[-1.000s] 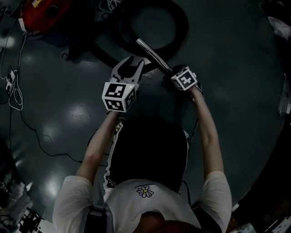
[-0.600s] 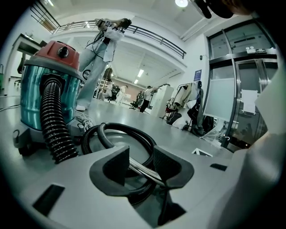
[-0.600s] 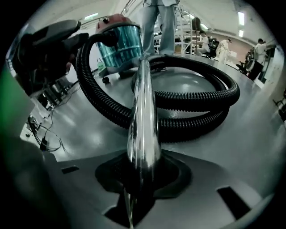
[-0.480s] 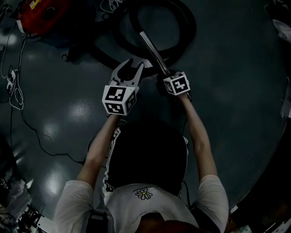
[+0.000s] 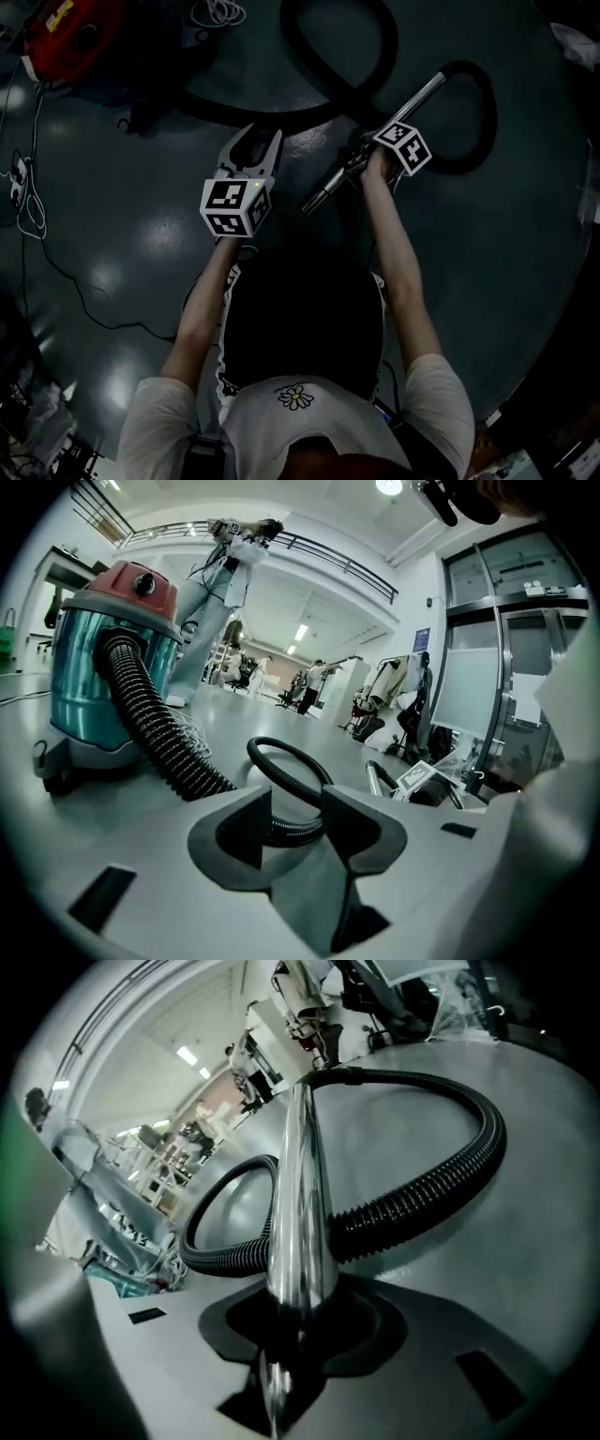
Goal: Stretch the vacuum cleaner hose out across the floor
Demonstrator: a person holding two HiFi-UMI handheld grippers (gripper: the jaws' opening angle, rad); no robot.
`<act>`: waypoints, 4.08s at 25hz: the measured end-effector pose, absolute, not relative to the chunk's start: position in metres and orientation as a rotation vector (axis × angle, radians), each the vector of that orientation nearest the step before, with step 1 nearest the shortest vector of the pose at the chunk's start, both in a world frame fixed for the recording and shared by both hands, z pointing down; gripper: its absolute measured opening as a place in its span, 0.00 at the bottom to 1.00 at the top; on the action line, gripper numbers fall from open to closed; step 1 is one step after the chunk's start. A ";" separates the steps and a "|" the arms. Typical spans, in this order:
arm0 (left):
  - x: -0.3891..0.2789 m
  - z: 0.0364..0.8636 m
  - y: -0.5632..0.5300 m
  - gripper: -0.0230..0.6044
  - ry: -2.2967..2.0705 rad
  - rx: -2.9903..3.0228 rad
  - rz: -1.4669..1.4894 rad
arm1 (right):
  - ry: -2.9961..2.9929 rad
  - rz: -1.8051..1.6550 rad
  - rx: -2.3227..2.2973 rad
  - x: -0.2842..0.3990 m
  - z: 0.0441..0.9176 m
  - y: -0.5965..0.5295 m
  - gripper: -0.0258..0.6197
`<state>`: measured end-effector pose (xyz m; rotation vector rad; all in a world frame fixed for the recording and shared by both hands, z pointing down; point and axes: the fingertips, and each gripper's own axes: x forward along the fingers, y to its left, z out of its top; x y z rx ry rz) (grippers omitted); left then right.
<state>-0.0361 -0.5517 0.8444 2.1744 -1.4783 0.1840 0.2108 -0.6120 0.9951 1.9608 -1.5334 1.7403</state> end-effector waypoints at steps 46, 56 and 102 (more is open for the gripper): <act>0.049 0.796 -0.554 0.27 -1.297 2.491 0.342 | -1.993 1.042 1.290 0.205 0.932 -0.589 0.38; 0.067 0.825 -0.534 0.27 -1.178 2.570 0.410 | -1.788 -0.566 0.197 0.205 0.909 -0.515 0.38; 0.028 0.860 -0.519 0.27 -1.288 2.451 0.426 | -1.947 0.556 0.393 0.226 0.995 -0.480 0.41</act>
